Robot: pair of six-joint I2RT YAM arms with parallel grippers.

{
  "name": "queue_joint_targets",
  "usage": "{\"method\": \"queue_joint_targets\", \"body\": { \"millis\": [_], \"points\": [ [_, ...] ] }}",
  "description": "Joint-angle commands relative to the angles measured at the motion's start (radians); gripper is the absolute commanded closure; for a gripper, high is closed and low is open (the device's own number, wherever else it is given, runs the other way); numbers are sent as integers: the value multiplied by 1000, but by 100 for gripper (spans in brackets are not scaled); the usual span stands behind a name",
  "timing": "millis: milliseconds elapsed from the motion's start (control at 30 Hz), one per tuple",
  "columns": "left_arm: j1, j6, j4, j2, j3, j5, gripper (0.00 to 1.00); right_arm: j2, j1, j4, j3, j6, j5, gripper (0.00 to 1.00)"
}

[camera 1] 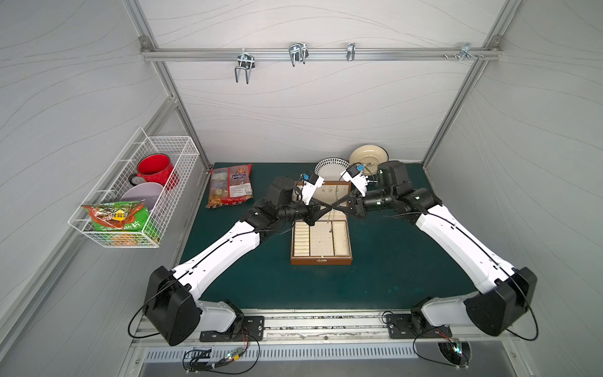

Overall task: Put jewelry chain into jewelry box
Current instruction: Hang the necklace on the jewelry box clasp.

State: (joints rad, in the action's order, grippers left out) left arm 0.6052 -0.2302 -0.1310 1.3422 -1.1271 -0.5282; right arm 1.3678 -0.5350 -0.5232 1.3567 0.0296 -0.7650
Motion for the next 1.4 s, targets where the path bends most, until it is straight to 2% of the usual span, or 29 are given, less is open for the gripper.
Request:
{"method": "queue_joint_targets", "body": {
  "millis": [0,333,933,1367],
  "points": [
    [3,39,-48,-21,-11,111,100,10,3,38,-3,-5,13,100],
    [-20,68,-157,-12,-30,371,100,130,-23,75,31,-46,124,100],
    [-155,42,-120,139,-74,384,100,406,-41,131,214,-48,210,100],
    [-199,21,-107,278,-159,383,100,535,-44,142,309,-35,306,100]
  ]
}}
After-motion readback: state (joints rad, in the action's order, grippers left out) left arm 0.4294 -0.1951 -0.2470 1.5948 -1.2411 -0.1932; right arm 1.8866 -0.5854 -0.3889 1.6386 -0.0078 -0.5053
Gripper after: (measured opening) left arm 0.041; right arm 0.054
